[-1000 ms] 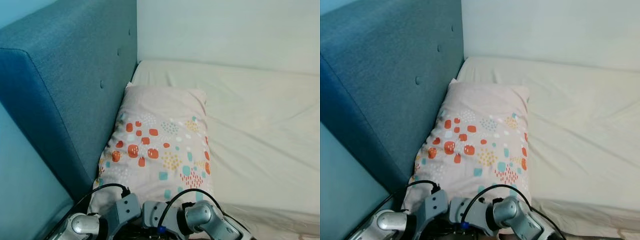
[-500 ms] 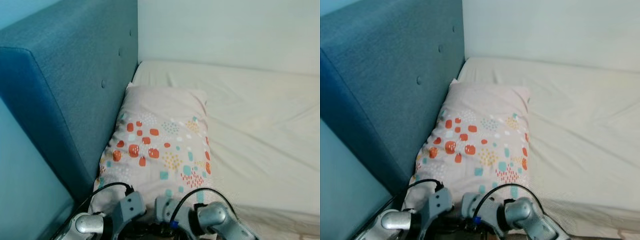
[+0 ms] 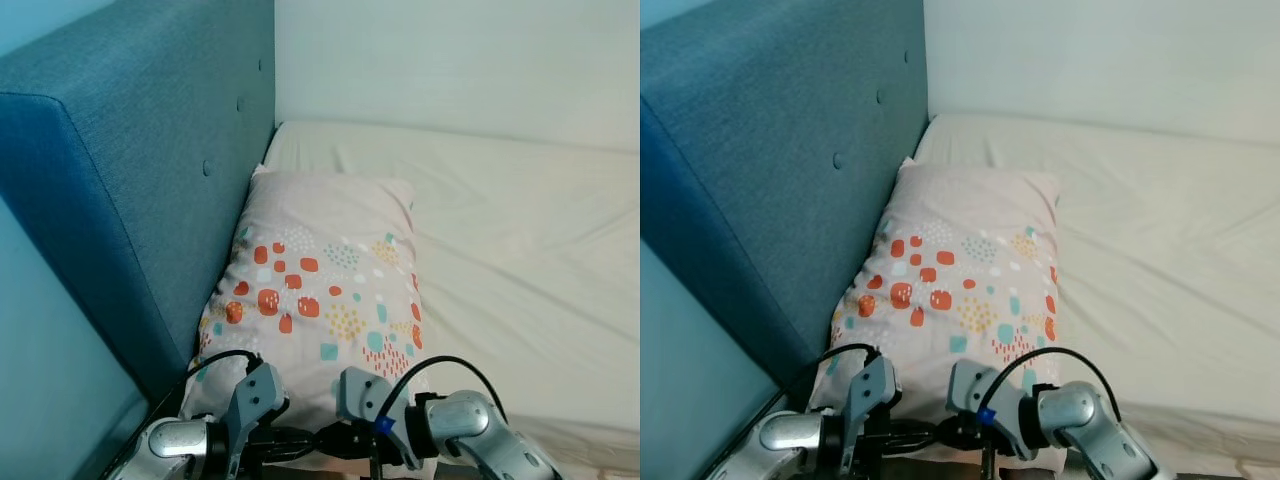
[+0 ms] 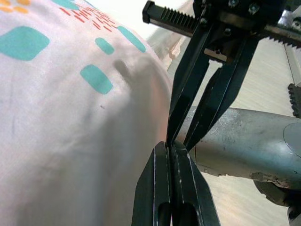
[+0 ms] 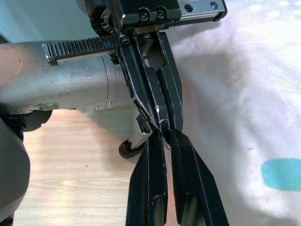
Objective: Clean up the room
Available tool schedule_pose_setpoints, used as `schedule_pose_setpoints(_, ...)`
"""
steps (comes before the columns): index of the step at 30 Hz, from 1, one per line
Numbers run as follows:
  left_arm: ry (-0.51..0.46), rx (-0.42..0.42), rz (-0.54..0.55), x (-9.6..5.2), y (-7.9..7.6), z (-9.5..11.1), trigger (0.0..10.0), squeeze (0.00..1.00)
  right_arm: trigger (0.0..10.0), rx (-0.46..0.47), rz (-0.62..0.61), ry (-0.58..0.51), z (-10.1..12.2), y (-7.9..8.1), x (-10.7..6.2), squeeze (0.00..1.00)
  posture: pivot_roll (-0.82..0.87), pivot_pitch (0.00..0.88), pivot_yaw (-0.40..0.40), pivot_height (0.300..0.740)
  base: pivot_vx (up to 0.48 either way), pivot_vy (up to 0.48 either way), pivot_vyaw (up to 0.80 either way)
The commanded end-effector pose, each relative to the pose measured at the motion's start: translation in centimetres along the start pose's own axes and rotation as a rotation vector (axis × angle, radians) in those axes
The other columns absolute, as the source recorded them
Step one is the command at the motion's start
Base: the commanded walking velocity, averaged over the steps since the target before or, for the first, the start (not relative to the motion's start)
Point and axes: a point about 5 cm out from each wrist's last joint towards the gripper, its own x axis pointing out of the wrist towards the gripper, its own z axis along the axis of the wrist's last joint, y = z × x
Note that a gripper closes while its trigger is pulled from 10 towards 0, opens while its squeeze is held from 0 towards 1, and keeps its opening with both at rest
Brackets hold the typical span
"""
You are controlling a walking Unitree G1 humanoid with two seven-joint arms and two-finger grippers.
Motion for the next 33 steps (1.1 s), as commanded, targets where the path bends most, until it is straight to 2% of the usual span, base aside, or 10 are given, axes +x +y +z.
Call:
schedule_pose_setpoints(1,-0.012,-0.01,0.211,-2.9,3.0,0.2,10.0,0.0,0.0,0.088,0.031,0.065,-2.0,0.7,-0.9,0.0,0.03,0.118,-0.082,0.583,0.0,0.0,0.0)
schedule_pose_setpoints(7,-0.034,-0.051,0.267,-3.5,3.6,0.1,10.0,0.0,0.0,0.064,-0.19,-0.003,-1.2,-2.1,-2.3,0.0,0.02,0.118,-0.082,0.583,0.0,0.0,0.0)
schedule_pose_setpoints(8,-0.039,-0.058,0.271,-3.5,3.6,0.2,10.0,0.0,10.0,0.042,-0.254,-0.034,-0.8,-2.8,-2.5,0.0,0.02,0.118,-0.081,0.583,0.0,0.0,0.0)
schedule_pose_setpoints(9,-0.038,-0.065,0.278,-3.5,3.6,0.2,10.0,0.0,10.0,0.043,-0.281,-0.066,-0.5,-3.2,-2.4,0.0,0.02,0.117,-0.082,0.583,0.0,0.0,0.0)
schedule_pose_setpoints(10,-0.045,-0.074,0.285,-3.4,3.6,0.3,10.0,0.0,10.0,0.054,-0.298,-0.1,-0.1,-3.5,-2.4,1.0,0.02,0.117,-0.083,0.583,0.0,0.0,0.0)
schedule_pose_setpoints(12,-0.049,-0.079,0.29,-3.3,3.7,0.4,10.0,0.0,10.0,0.064,-0.301,-0.118,0.1,-3.5,-2.3,1.0,0.02,0.117,-0.083,0.583,0.0,0.0,0.0)
schedule_pose_setpoints(13,-0.064,-0.091,0.292,-3.2,3.7,0.6,10.0,1.0,10.0,0.082,-0.286,-0.139,0.3,-3.4,-2.1,1.0,0.02,0.117,-0.084,0.583,0.0,0.0,0.0)
schedule_pose_setpoints(23,-0.069,-0.057,0.292,-3.4,3.9,0.8,10.0,0.78,10.0,0.1,-0.212,-0.141,0.3,-2.5,-1.8,1.0,0.03,0.116,-0.084,0.583,0.0,0.0,0.0)
schedule_pose_setpoints(27,-0.024,0.008,0.246,-4.1,3.5,0.5,10.0,0.0,10.0,0.153,-0.038,-0.137,0.1,-0.6,-2.6,0.0,0.02,0.116,-0.081,0.583,0.0,0.0,0.0)
schedule_pose_setpoints(33,0.066,0.056,0.225,-5.6,3.3,-0.3,10.0,0.0,5.7,0.22,0.176,-0.037,-1.1,2.1,-3.0,0.0,0.03,0.111,-0.085,0.583,0.0,0.0,0.0)
